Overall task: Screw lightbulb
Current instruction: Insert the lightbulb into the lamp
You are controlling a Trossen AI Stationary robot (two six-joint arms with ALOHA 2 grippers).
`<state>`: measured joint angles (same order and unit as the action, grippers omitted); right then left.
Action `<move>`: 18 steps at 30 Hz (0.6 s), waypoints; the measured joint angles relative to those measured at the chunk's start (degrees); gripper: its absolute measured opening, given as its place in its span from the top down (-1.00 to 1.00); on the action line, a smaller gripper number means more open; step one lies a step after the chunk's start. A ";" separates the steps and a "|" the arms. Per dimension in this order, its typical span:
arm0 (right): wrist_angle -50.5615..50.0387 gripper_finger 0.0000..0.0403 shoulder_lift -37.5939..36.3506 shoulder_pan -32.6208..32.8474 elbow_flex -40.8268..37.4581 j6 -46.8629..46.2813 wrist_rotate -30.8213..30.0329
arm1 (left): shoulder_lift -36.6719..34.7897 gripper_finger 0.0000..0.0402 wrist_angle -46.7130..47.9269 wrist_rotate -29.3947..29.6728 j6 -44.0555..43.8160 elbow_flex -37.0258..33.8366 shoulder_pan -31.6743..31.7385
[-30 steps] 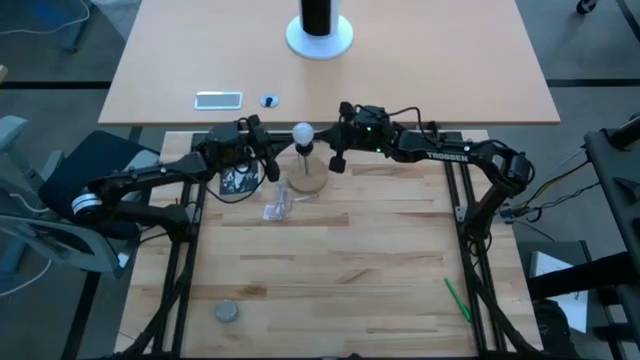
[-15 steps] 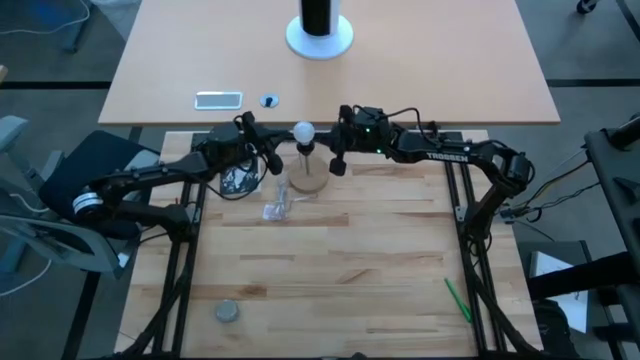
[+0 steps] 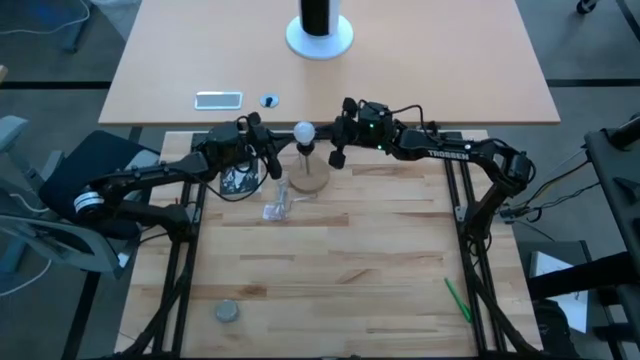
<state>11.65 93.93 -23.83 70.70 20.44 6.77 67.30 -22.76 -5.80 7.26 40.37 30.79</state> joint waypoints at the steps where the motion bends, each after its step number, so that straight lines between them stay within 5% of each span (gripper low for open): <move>1: -0.28 1.00 -0.04 0.08 0.00 -0.20 0.24 | 0.07 1.00 -0.06 0.59 0.11 -0.01 0.01; 18: -2.16 1.00 -0.13 -0.11 0.02 2.47 -2.34 | -0.96 1.00 0.79 3.15 -3.01 -0.01 -0.04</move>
<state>9.49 93.80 -23.94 70.72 22.91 4.43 66.35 -21.97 -2.65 4.26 40.36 30.74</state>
